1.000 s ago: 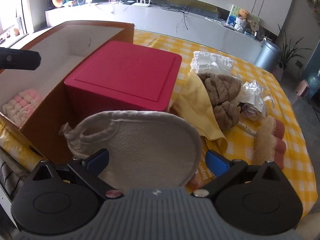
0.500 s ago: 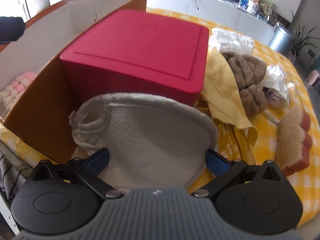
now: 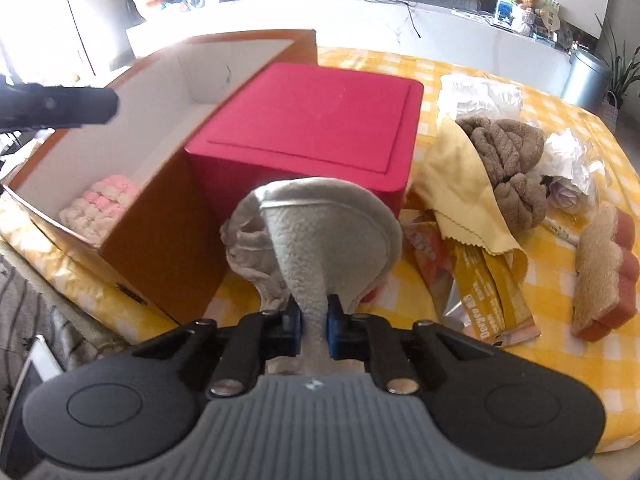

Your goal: Organize soft objects

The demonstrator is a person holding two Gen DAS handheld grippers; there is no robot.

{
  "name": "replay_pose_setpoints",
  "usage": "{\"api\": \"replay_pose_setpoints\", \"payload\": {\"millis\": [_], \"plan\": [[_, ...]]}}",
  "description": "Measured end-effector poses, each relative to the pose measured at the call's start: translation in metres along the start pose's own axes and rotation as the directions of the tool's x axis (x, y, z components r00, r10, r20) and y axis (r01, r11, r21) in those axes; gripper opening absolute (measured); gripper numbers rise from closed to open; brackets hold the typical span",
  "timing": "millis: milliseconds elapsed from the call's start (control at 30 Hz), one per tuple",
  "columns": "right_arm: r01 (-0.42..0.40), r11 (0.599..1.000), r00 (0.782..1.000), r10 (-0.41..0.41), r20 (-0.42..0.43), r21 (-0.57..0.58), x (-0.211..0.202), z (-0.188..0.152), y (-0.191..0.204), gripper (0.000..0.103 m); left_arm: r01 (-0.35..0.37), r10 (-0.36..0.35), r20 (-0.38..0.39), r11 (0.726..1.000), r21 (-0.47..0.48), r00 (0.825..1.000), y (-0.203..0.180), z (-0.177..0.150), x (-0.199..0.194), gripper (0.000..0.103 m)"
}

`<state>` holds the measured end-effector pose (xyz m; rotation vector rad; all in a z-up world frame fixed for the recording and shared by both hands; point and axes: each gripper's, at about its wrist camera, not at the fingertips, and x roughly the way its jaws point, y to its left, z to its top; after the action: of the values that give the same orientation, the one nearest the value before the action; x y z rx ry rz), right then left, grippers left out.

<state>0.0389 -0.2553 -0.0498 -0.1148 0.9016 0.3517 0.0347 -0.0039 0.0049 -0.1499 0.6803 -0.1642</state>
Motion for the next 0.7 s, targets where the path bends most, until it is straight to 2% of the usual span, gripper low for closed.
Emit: {"api": "replay_pose_setpoints", "payload": {"millis": [67,167,300,333,433,500,533,567,633,700], "plan": [[-0.092,0.995,0.994,0.090,0.068,0.026,-0.019,0.000,-0.004,0.009,0.003,-0.003,0.004,1.000,-0.001,1.000,0.000,0.000,-0.001,0.078],[-0.250,0.966,0.949,0.233,0.214,0.058,-0.050,0.001,-0.013,0.009,0.006,-0.006,0.012,1.000,-0.003,1.000,0.000,0.001,-0.003,0.078],[-0.308,0.943,0.903,0.249,0.350,0.123,-0.076,0.000,-0.028,0.009,0.009,-0.009,0.013,1.000,0.009,1.000,-0.003,0.001,-0.003,0.078],[-0.297,0.942,0.898,0.220,0.380,0.156,-0.081,0.001,-0.033,0.009,0.008,-0.008,0.010,1.000,0.009,1.000,-0.005,0.001,-0.003,0.078],[-0.202,0.938,0.895,0.060,0.441,0.282,-0.094,0.004,-0.051,0.009,0.023,-0.023,-0.006,1.000,0.018,1.000,-0.010,0.001,0.000,0.078],[-0.082,0.934,0.901,-0.079,0.427,0.347,-0.100,0.009,-0.054,0.009,0.047,-0.046,-0.030,0.998,0.032,0.998,-0.019,0.005,0.002,0.078],[0.001,0.931,0.898,-0.161,0.409,0.364,-0.103,0.014,-0.054,0.009,0.056,-0.055,-0.036,0.998,0.041,0.998,-0.024,0.008,0.002,0.078],[0.072,0.923,0.887,-0.232,0.399,0.378,-0.106,0.017,-0.058,0.009,0.072,-0.069,-0.046,0.996,0.060,0.997,-0.031,0.012,0.003,0.078],[0.086,0.904,0.871,-0.272,0.409,0.419,-0.107,0.017,-0.065,0.009,0.097,-0.091,-0.067,0.991,0.097,0.994,-0.046,0.017,0.006,0.078],[0.039,0.877,0.869,-0.266,0.417,0.479,-0.101,0.014,-0.076,0.009,0.110,-0.100,-0.089,0.987,0.119,0.991,-0.060,0.020,0.011,0.078]]}}
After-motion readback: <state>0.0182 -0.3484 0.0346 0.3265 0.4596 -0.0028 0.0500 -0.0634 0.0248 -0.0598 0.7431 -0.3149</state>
